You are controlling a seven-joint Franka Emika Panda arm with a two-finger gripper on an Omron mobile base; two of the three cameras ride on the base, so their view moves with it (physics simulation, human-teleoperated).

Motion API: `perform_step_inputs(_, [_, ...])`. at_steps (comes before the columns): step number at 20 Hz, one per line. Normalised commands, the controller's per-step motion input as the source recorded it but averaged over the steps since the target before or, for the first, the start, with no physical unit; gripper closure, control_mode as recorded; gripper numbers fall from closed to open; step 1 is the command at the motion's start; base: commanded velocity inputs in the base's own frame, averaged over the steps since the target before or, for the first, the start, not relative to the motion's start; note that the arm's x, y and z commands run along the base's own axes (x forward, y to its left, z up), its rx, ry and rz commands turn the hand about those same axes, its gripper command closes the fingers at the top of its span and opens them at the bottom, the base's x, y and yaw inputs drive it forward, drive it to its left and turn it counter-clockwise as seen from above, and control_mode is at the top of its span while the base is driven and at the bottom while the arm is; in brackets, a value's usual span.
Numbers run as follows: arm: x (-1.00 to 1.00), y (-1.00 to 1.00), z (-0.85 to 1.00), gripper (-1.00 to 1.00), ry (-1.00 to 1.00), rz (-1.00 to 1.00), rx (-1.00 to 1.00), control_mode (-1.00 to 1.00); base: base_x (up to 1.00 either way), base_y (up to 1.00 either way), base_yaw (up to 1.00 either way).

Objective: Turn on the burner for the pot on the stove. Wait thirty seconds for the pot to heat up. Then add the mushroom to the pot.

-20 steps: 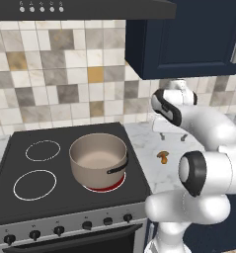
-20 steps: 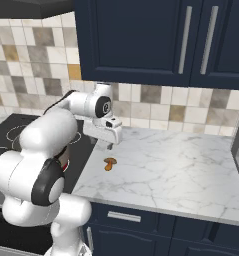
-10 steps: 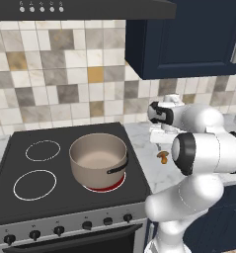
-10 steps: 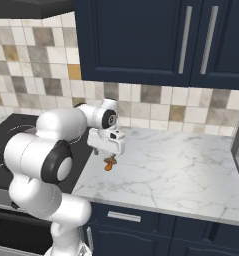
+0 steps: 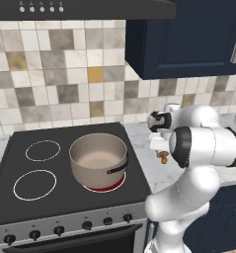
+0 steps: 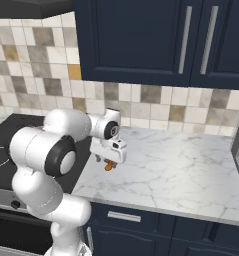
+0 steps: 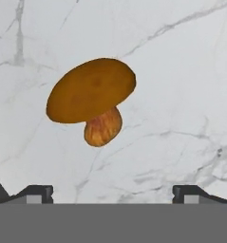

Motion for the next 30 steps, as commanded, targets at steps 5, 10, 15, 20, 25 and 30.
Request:
perform_step_inputs(5, [0.24, -0.04, -0.08, -1.0, -0.07, 0.0, 0.0, -1.0, 0.0, 0.0, 0.0])
perform_step_inputs(10, [0.04, 0.0, -0.16, -1.0, -0.09, 0.0, 0.0, -1.0, 0.0, 0.0, 0.0])
perform_step_inputs(15, [0.01, 0.0, -0.39, -1.0, -0.05, 0.0, 0.0, -1.0, 0.0, 0.0, 0.0])
perform_step_inputs(20, [0.14, 0.0, -0.27, -1.0, -0.09, 0.0, 0.0, -1.0, 0.0, 0.0, 0.0])
perform_step_inputs(25, [0.13, 0.0, -0.23, -1.0, -0.07, 0.0, 0.0, -1.0, 0.0, 0.0, 0.0])
perform_step_inputs(30, [0.01, 0.0, -0.38, 1.0, -0.03, 0.0, 0.0, -1.0, 0.0, 0.0, 0.0])
